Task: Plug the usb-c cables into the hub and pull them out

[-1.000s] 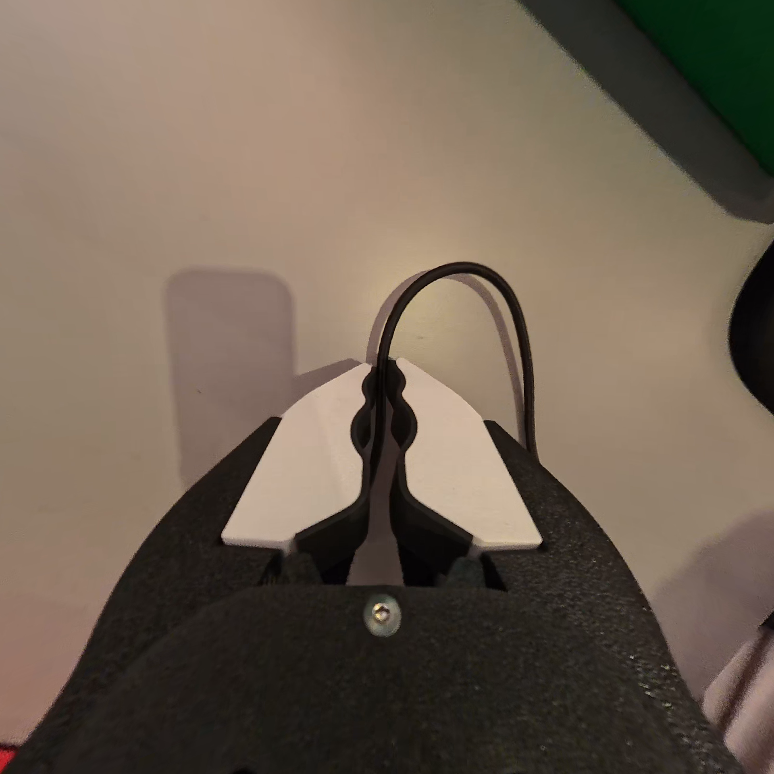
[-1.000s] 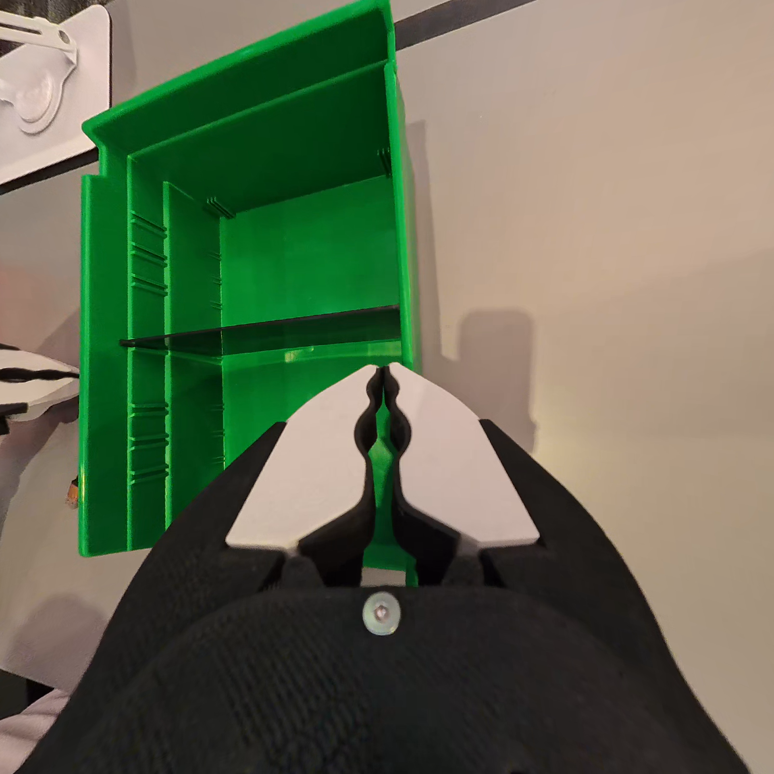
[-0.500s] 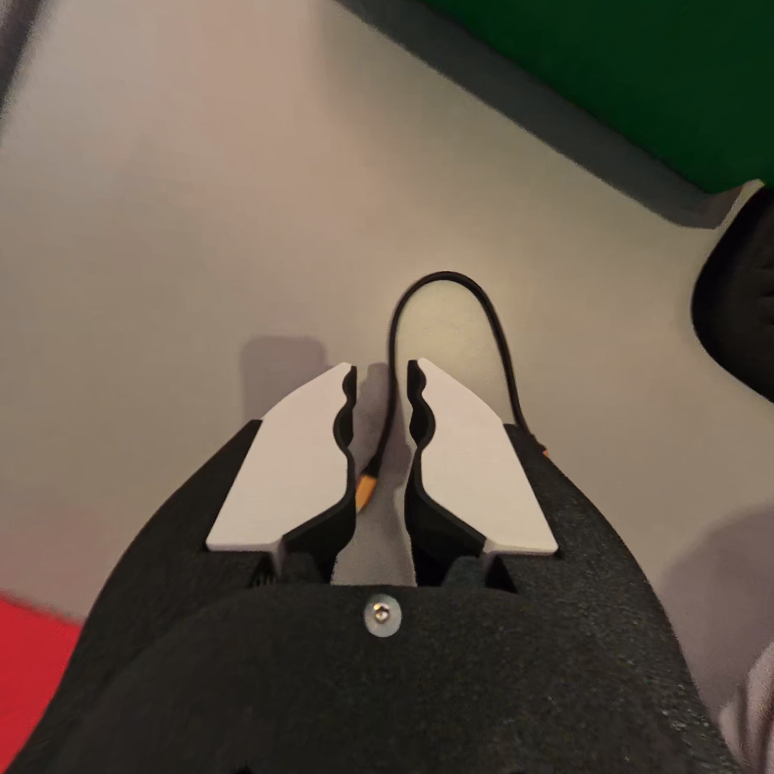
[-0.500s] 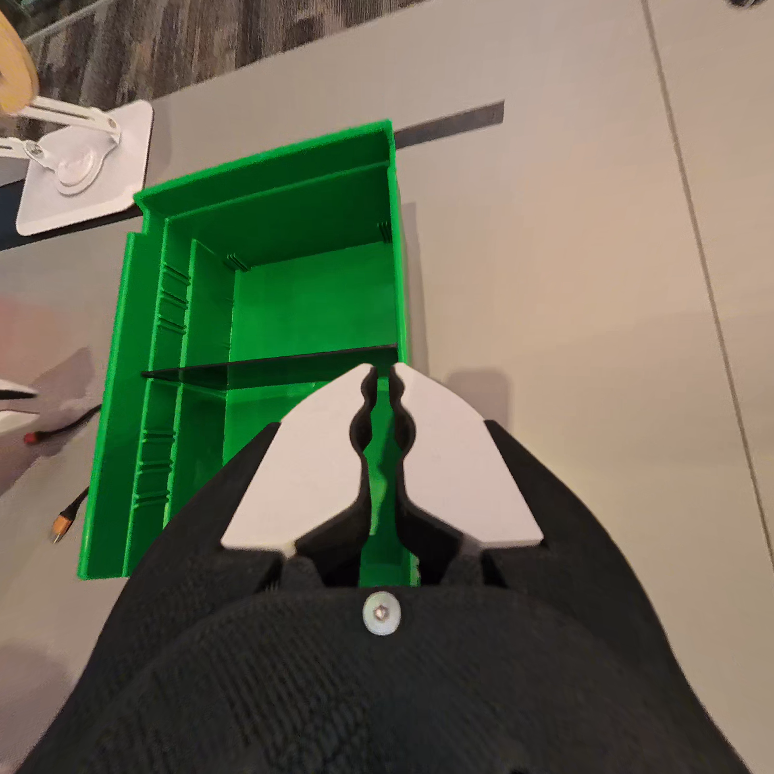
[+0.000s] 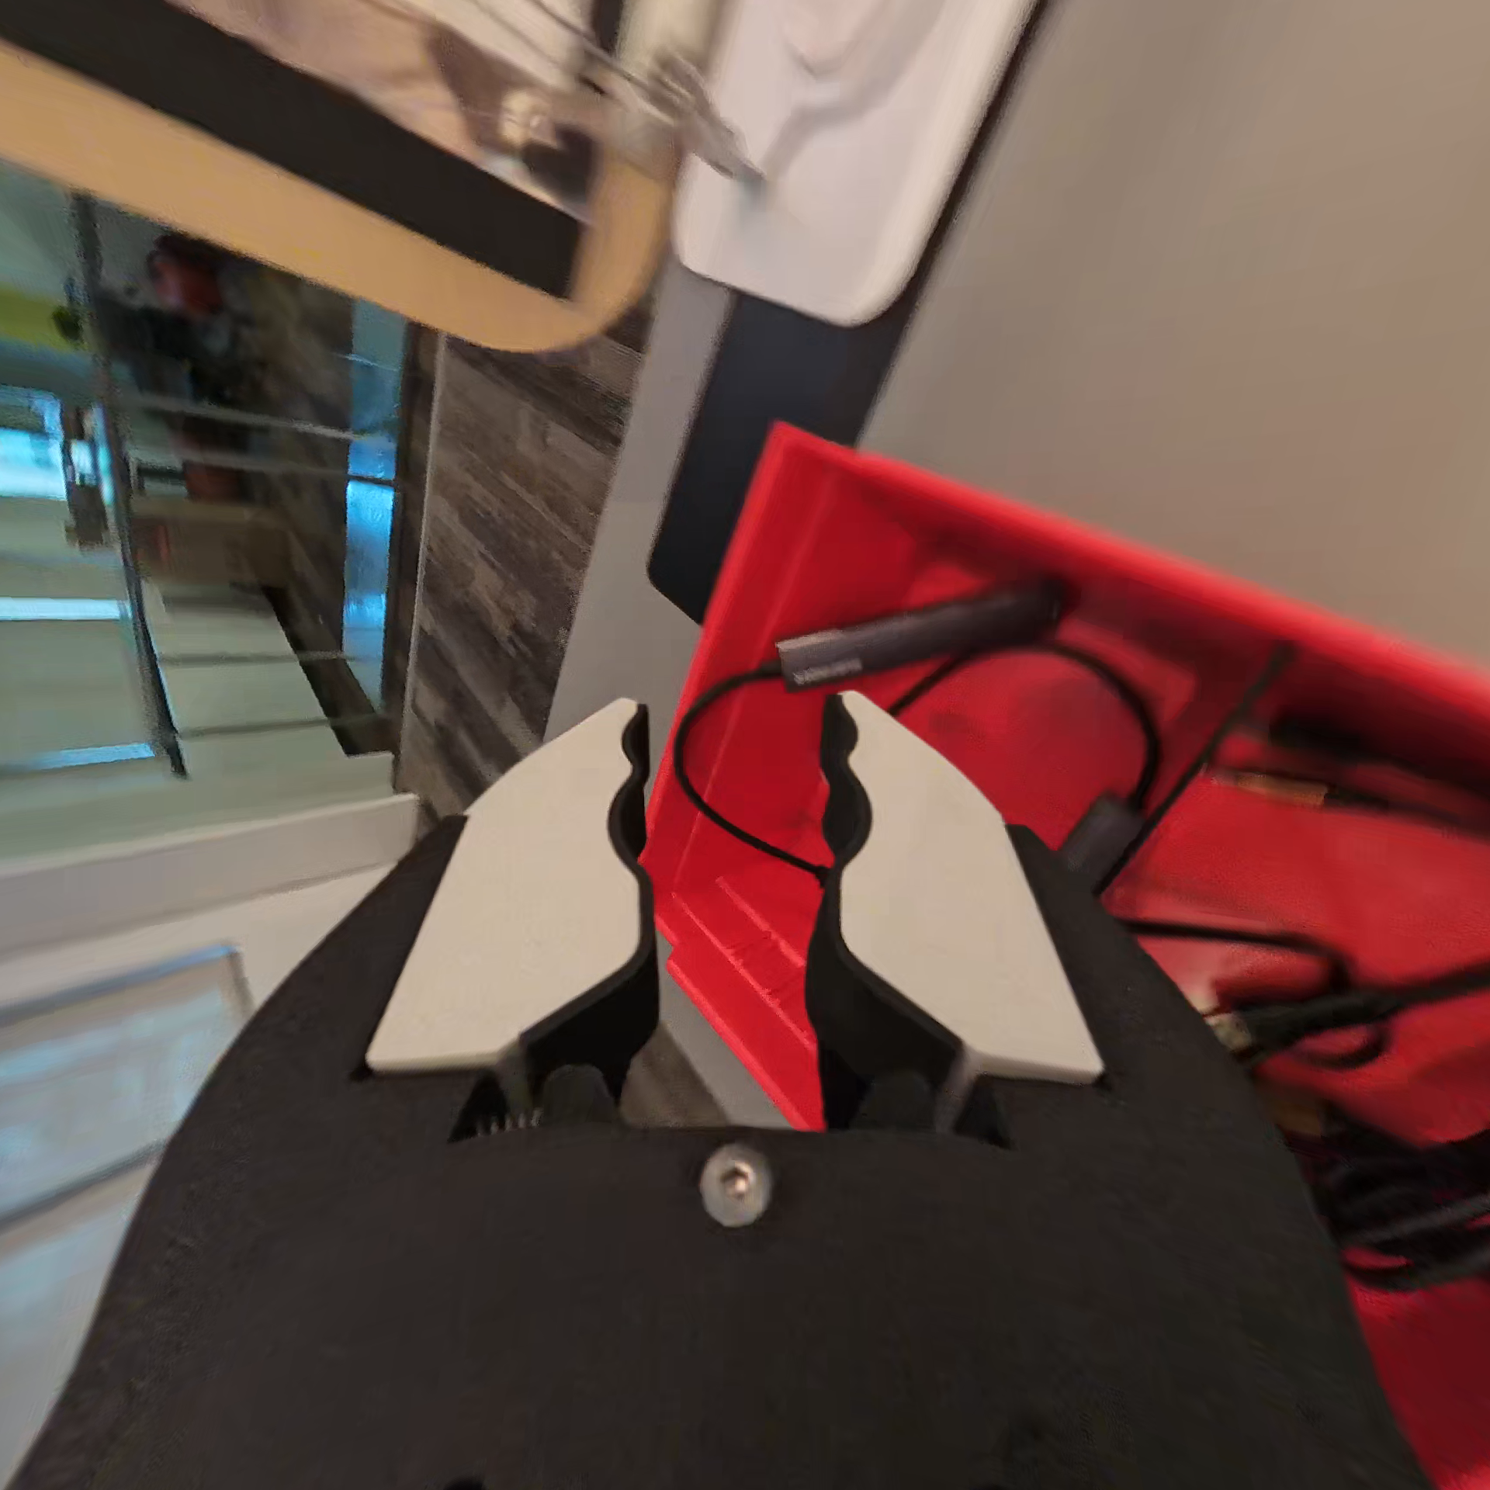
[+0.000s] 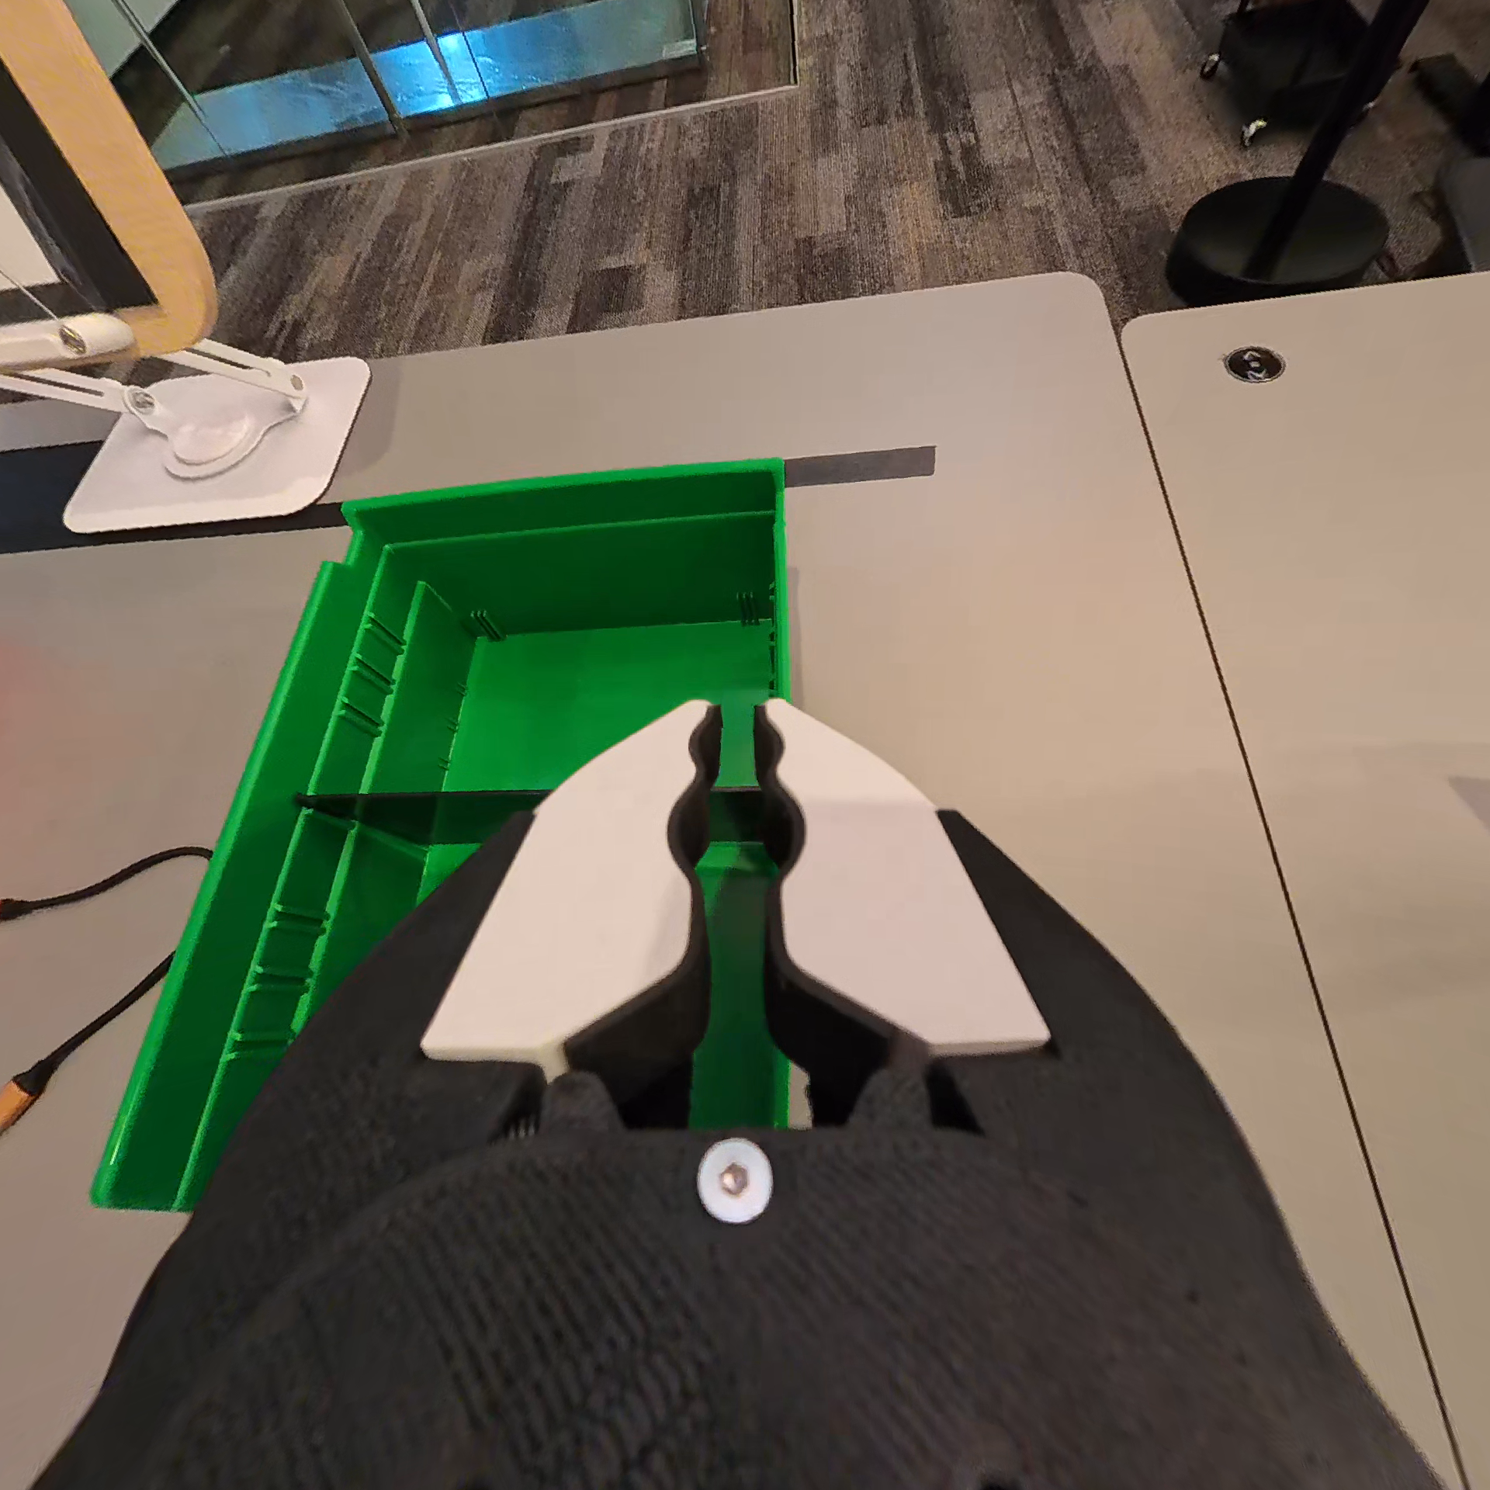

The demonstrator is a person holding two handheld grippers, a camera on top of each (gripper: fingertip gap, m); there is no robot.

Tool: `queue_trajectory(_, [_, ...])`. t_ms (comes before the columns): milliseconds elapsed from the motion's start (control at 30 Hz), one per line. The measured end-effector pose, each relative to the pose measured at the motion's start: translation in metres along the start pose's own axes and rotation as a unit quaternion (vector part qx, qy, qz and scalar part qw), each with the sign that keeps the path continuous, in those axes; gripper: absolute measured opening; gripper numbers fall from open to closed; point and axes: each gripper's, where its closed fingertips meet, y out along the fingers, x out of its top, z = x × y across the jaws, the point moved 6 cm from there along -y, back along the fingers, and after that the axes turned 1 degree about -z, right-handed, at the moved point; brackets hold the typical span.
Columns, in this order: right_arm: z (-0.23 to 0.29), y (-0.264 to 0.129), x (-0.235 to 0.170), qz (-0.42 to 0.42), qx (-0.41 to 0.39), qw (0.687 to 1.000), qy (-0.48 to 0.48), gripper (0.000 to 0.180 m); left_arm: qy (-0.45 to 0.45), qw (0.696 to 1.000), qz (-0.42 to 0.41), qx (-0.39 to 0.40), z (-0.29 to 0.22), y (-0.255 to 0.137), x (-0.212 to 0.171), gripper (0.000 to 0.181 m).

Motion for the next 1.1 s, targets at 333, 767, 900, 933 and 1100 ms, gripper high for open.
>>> queue_trajectory(333, [0.006,-0.011,0.003,-0.009,0.0,1.0,0.002,0.012,0.28,0.955,0.072,-0.062,-0.028,0.083,-0.024,0.041])
queue_trajectory(767, [0.016,-0.005,0.007,0.003,0.002,1.0,-0.017,0.012,0.439,0.892,0.064,-0.088,-0.044,0.103,-0.028,0.035])
queue_trajectory(900, [0.018,-0.005,0.008,0.005,0.004,1.0,-0.021,0.012,0.431,0.896,0.059,-0.088,-0.046,0.105,-0.028,0.03])
queue_trajectory(933, [0.018,-0.004,0.008,0.005,0.004,1.0,-0.022,0.012,0.426,0.898,0.062,-0.089,-0.046,0.105,-0.029,0.03])
queue_trajectory(1100, [0.018,-0.003,0.008,0.004,0.006,1.0,-0.02,0.012,0.408,0.907,0.058,-0.086,-0.048,0.101,-0.033,0.029])
